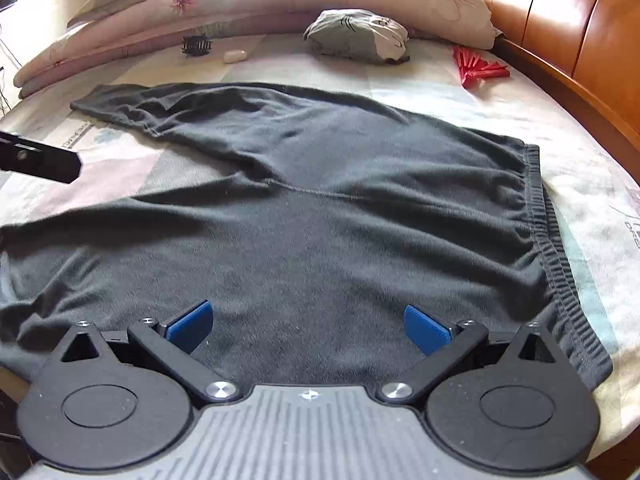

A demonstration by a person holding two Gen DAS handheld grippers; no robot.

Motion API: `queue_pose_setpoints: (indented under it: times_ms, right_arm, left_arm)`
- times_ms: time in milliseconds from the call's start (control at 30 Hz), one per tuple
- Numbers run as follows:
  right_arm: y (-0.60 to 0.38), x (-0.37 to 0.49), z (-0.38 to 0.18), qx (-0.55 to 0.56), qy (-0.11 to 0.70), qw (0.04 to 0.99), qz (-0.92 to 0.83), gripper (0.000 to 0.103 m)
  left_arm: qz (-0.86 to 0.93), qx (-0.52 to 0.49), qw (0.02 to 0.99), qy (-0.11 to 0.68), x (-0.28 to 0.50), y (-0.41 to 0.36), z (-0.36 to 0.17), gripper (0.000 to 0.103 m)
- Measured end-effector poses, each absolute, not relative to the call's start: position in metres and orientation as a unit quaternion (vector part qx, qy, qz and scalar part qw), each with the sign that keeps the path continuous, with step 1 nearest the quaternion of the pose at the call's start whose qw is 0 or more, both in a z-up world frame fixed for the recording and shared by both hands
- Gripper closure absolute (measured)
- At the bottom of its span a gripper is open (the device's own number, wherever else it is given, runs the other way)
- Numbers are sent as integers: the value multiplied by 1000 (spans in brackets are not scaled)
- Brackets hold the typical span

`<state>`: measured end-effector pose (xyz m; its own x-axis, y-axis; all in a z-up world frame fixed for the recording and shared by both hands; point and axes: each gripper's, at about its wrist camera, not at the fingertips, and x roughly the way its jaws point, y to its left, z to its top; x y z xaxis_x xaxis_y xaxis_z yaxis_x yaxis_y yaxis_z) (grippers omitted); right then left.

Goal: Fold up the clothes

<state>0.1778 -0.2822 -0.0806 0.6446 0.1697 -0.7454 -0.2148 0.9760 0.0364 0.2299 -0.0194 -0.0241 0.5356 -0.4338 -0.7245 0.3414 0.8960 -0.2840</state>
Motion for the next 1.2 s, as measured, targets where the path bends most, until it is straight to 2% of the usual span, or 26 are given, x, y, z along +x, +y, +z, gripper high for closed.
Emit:
queue_pose_setpoints:
  times_ms: [233, 467, 700, 933, 1067, 1200]
  right_arm:
    - [-274, 204, -75, -20, 388, 913, 127, 0]
    - [-280, 218, -79, -1, 389, 913, 125, 0]
    - [-294, 224, -94, 31, 414, 902, 118, 0]
    - [-291, 222, -96, 32, 415, 902, 115, 0]
    - [-295, 221, -90, 45, 411, 902, 124, 0]
    - [-294, 227, -81, 53, 402, 904, 134, 0]
  left_arm:
    - [-221, -38, 881, 417, 319, -49, -27, 3]
    - [-203, -18, 863, 463, 384, -86, -82, 4]
    - [-238, 27, 864, 444, 338, -85, -88, 3]
    - [-220, 1, 876, 429, 376, -77, -64, 3]
    - [-198, -28, 866, 458, 397, -75, -81, 4]
    - [-214, -31, 855, 470, 377, -71, -87, 3]
